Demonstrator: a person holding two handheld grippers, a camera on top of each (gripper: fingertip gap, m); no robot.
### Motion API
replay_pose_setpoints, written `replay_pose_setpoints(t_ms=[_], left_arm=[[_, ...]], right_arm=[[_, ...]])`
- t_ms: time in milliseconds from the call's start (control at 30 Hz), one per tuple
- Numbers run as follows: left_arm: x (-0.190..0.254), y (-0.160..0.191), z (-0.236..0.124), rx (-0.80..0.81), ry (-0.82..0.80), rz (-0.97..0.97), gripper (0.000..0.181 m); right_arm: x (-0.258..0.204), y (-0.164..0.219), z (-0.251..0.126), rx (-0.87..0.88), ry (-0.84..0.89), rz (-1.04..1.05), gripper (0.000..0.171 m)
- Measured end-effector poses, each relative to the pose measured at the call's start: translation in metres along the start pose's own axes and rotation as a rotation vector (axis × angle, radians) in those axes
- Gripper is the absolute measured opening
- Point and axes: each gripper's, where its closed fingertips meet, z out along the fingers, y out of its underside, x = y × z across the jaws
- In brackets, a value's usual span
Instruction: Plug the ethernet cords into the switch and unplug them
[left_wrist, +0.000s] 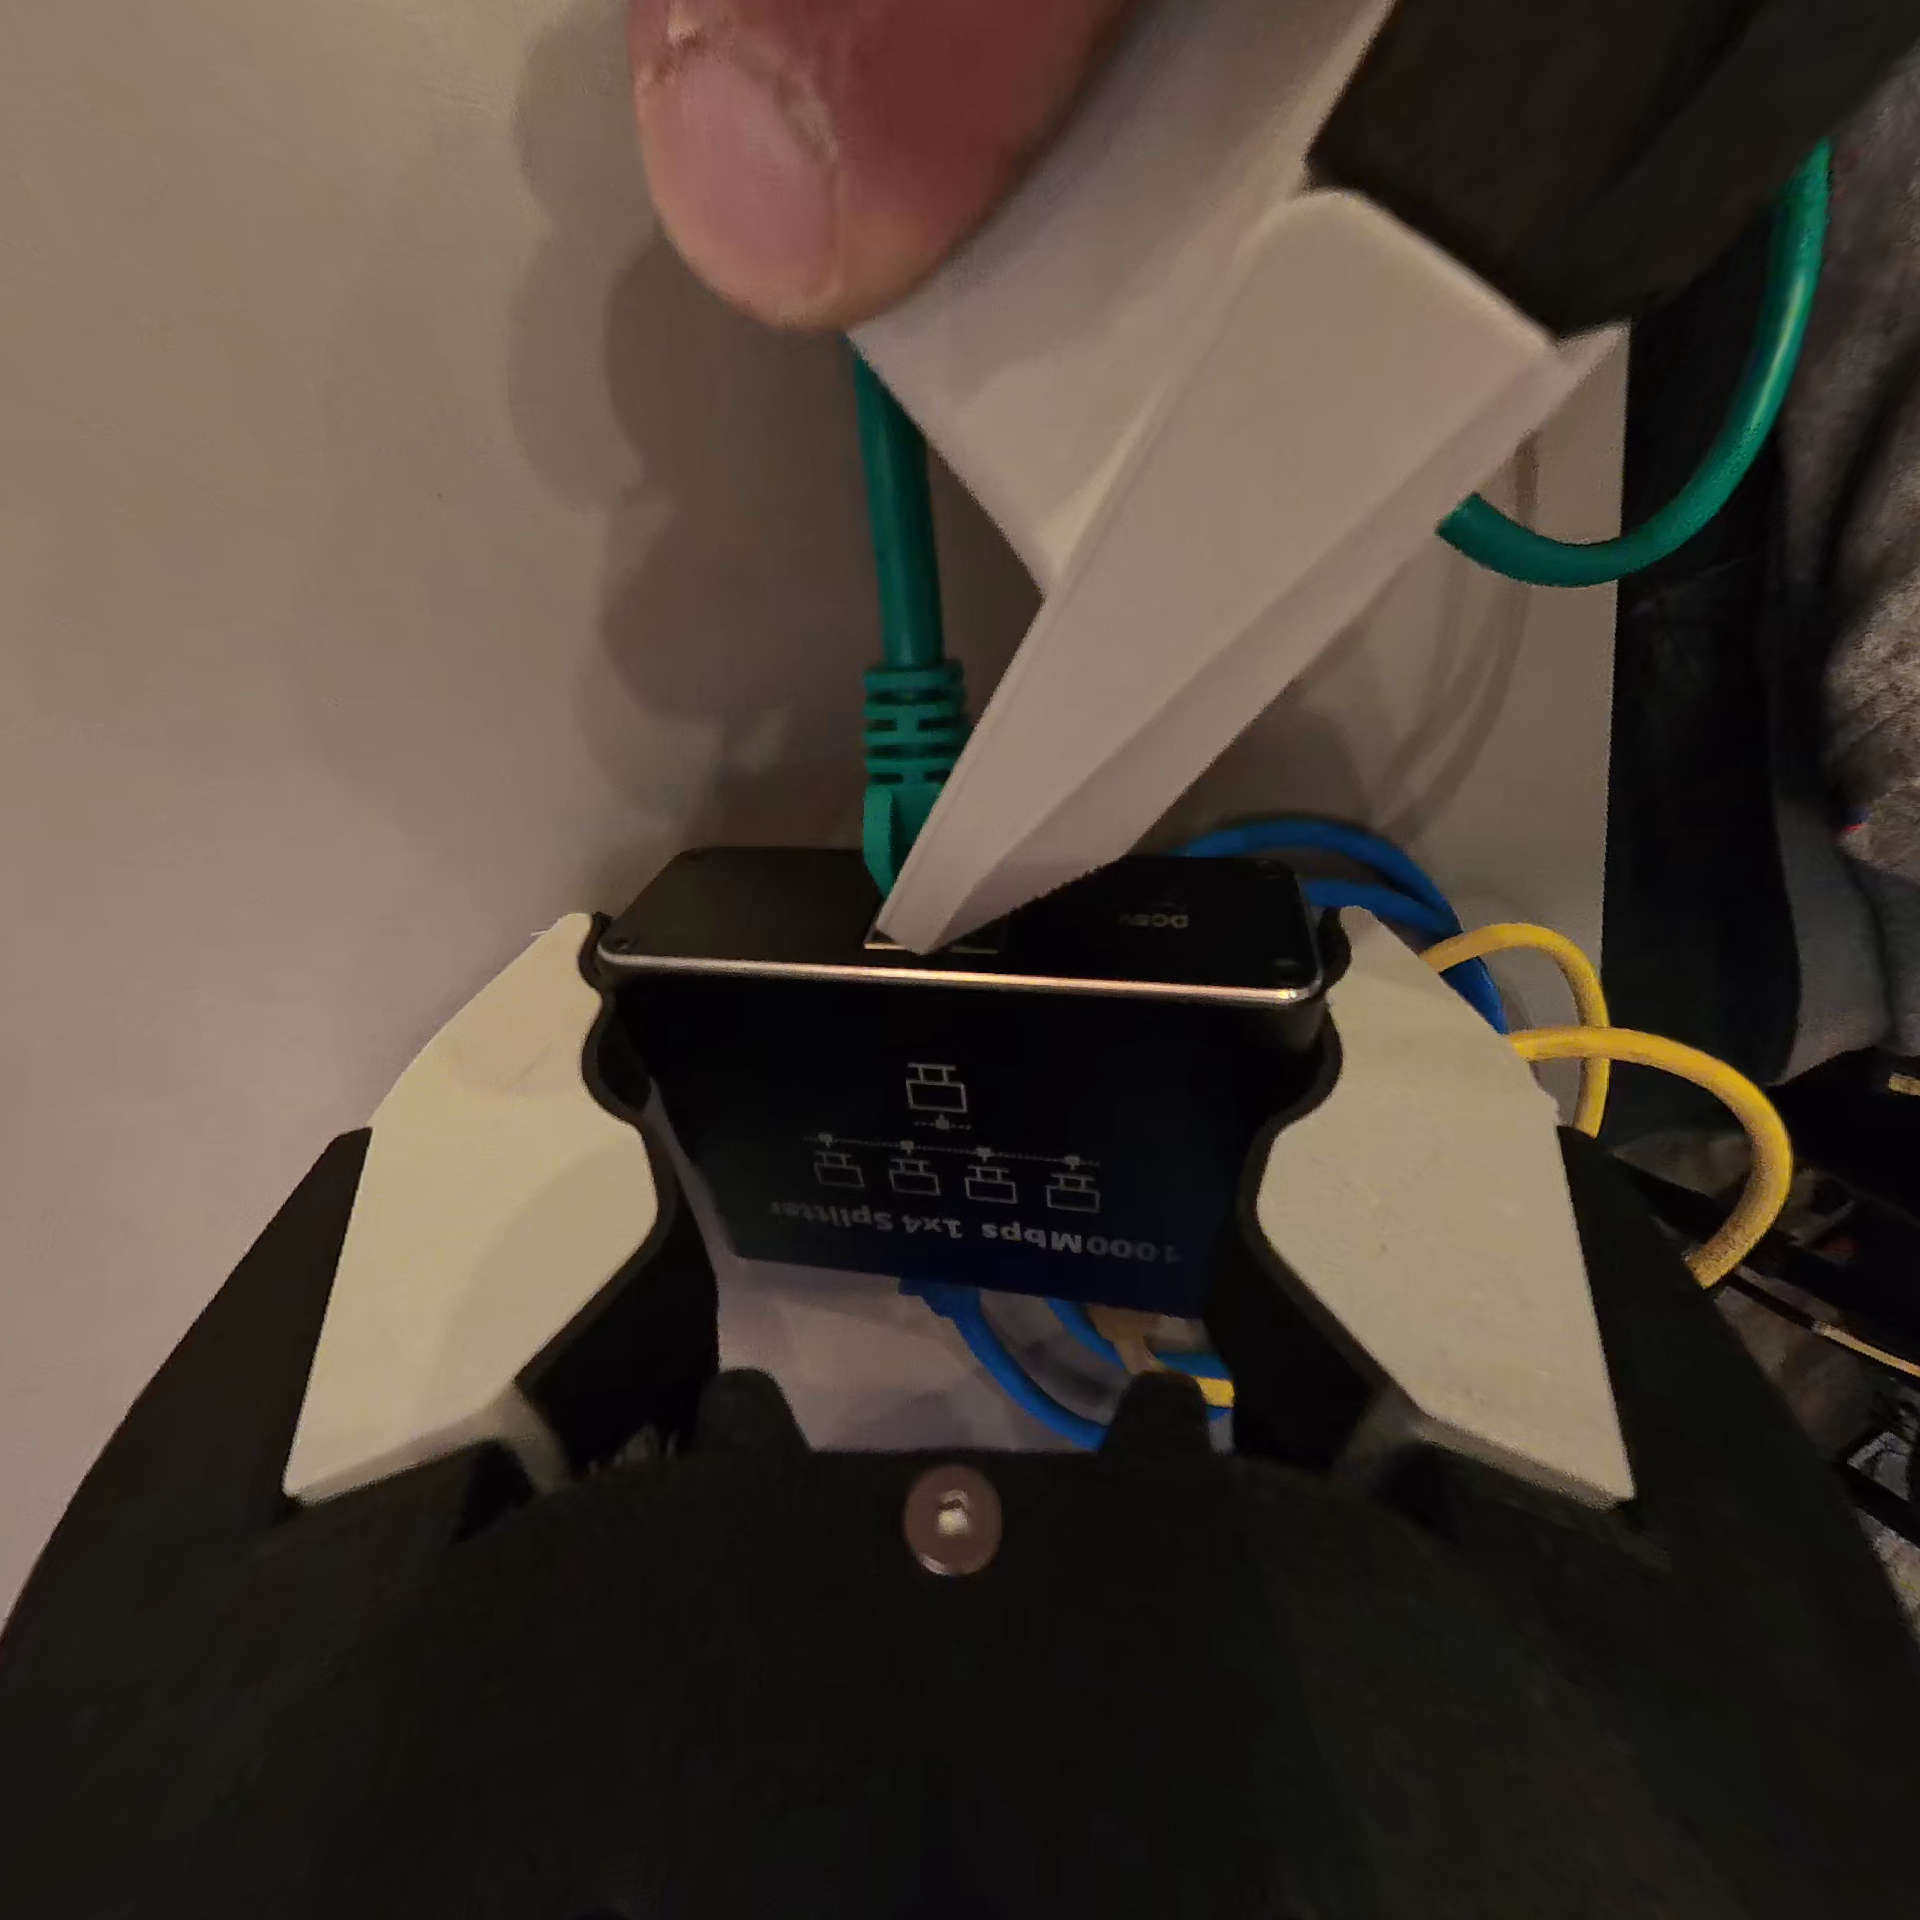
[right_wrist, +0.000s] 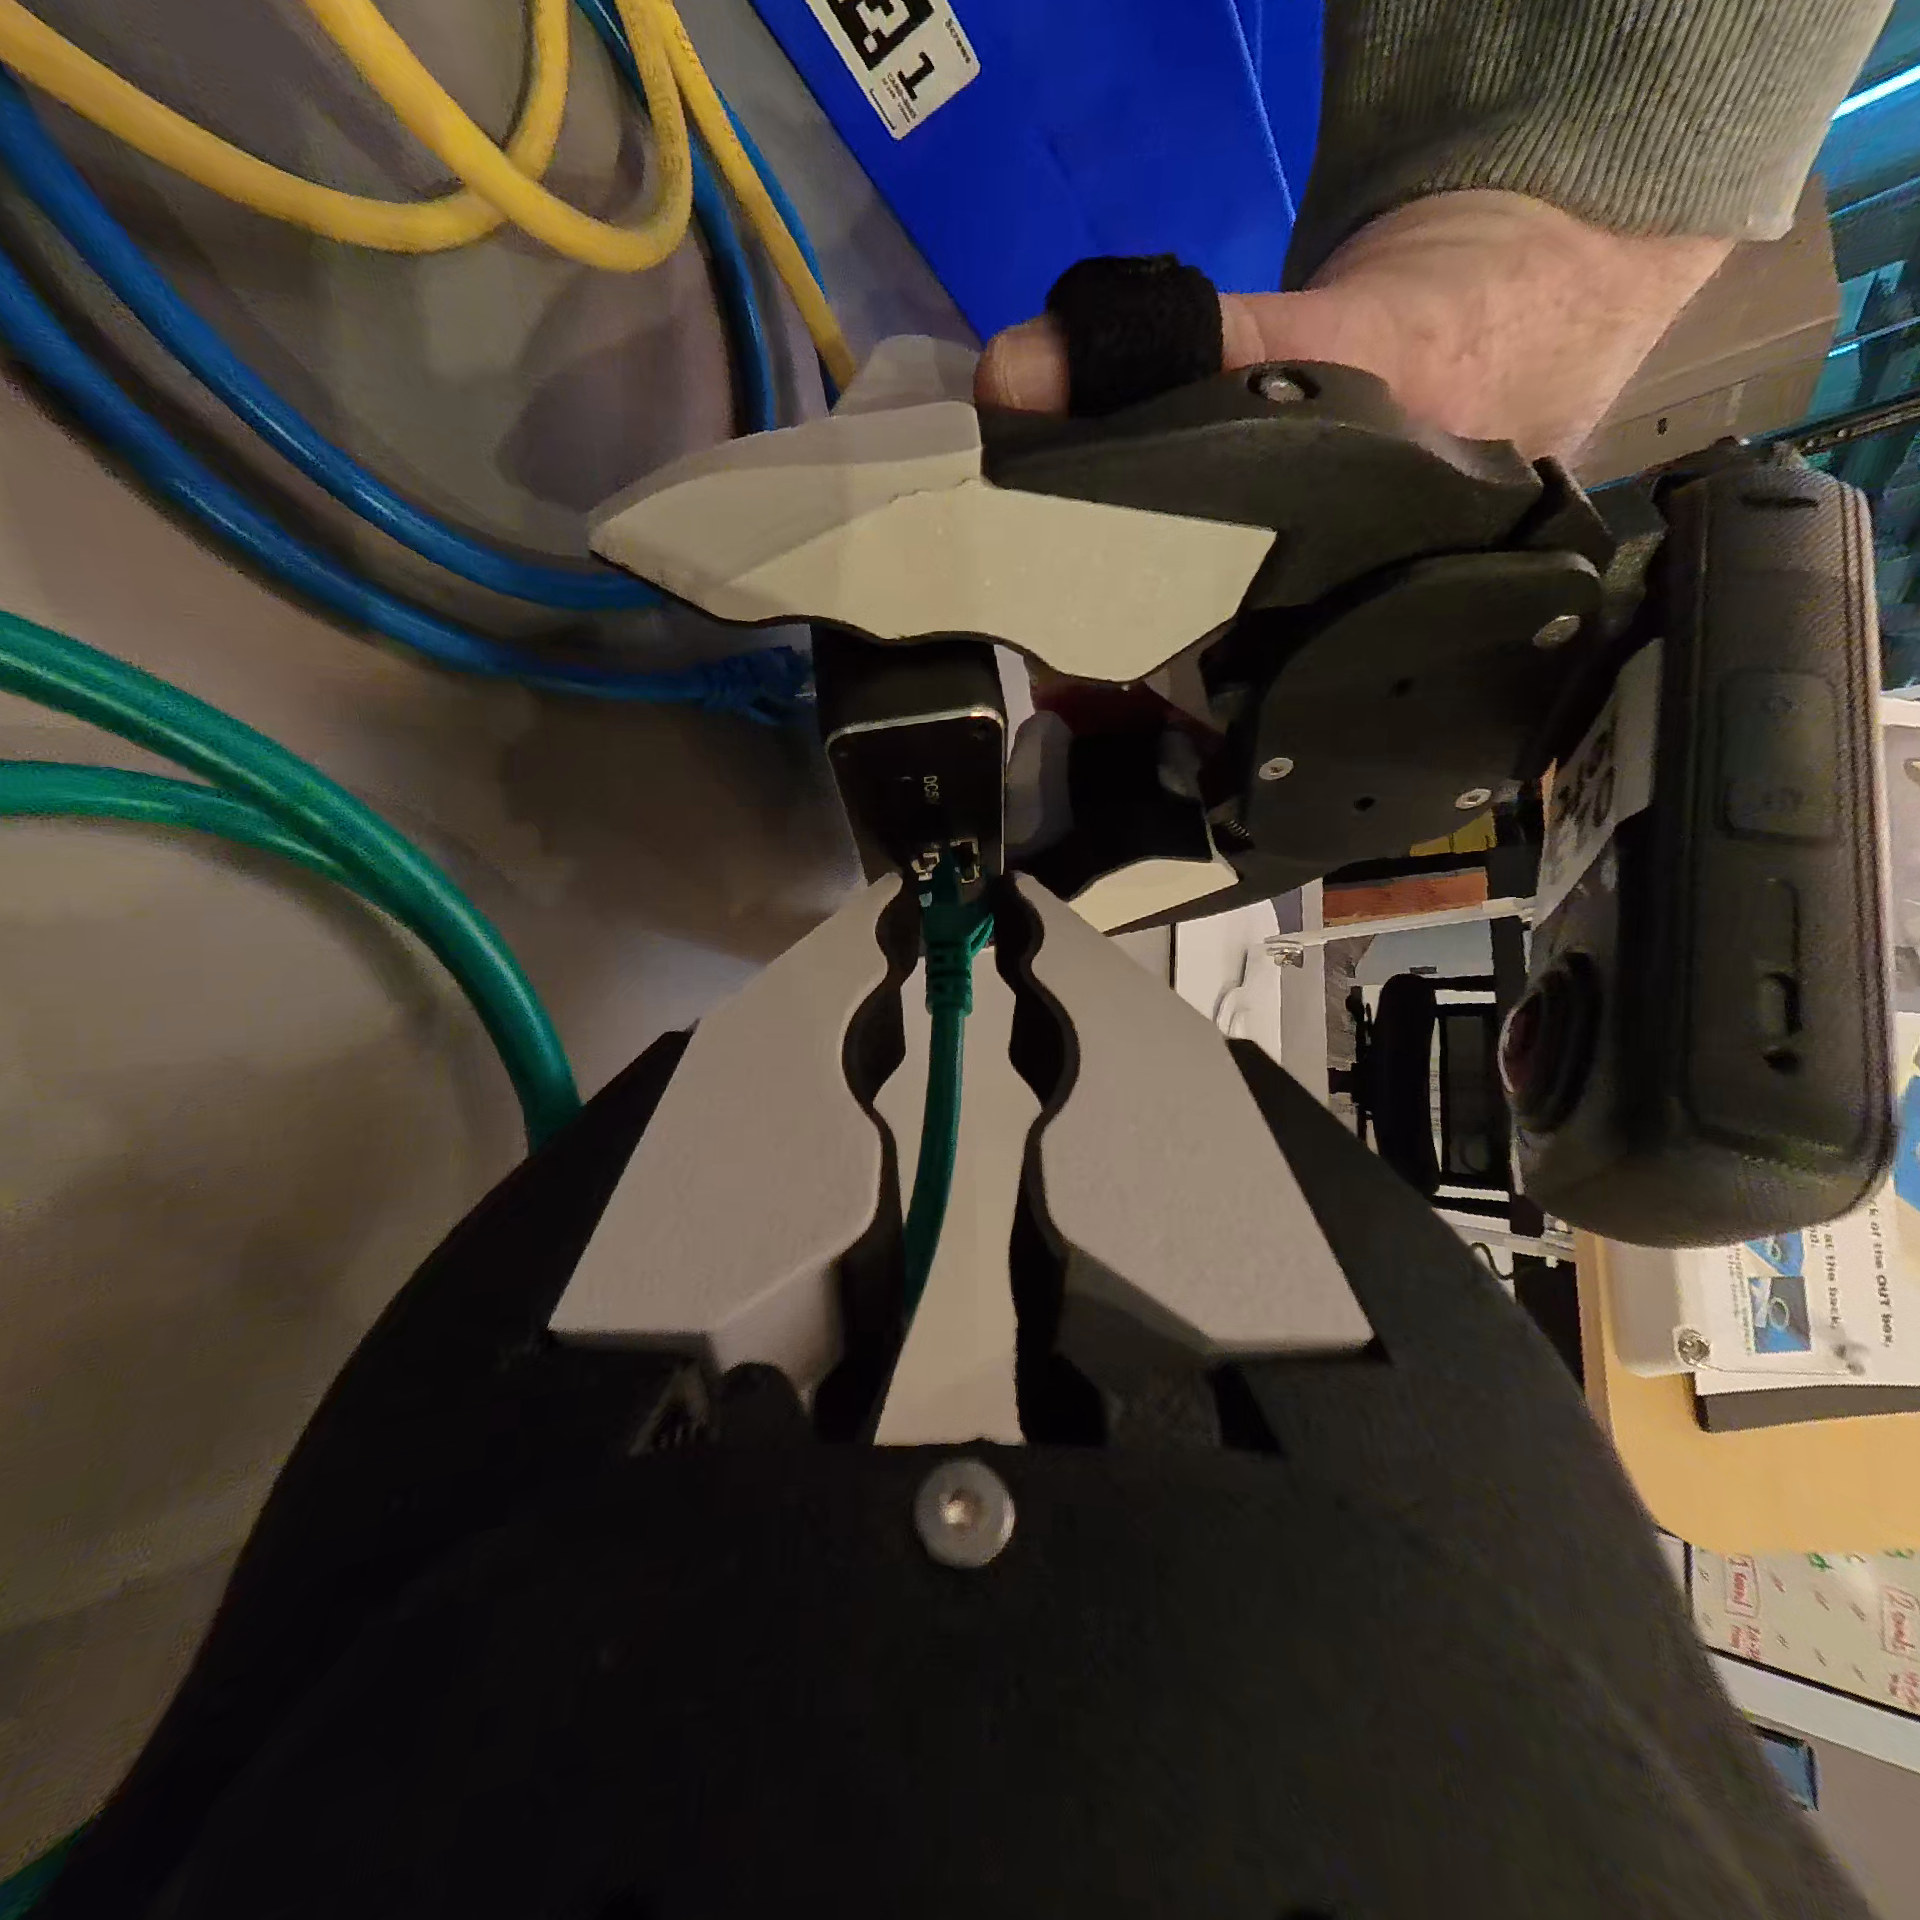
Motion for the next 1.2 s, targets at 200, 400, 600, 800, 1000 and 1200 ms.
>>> replay_pose_setpoints(t_ms=[200, 400, 600, 800, 1000, 1200], left_arm=[[-0.0037, -0.0017, -0.0013, -0.008, 0.006, -0.002, 0.112], [-0.004, -0.0008, -0.0009, -0.022, 0.003, 0.019, 0.112], [-0.0045, 0.0001, -0.0003, -0.034, -0.007, 0.033, 0.112], [-0.0048, -0.0001, -0.0006, -0.036, -0.002, 0.029, 0.112], [-0.005, 0.0, -0.0002, -0.04, -0.006, 0.032, 0.112], [-0.0077, -0.0058, 0.0009, 0.013, -0.021, 0.023, 0.112]], right_arm=[[-0.0014, 0.0058, -0.0002, -0.031, -0.021, -0.02, 0.011], [-0.0028, 0.0043, -0.0007, -0.046, -0.049, -0.03, 0.012], [-0.0044, 0.0037, -0.0002, -0.071, -0.099, -0.044, 0.012], [-0.004, 0.0045, -0.0003, -0.089, -0.153, -0.034, 0.011], [-0.0046, 0.0049, -0.0008, -0.139, -0.182, -0.089, 0.01], [-0.0069, 0.0087, -0.0026, -0.162, -0.172, -0.048, 0.009]])
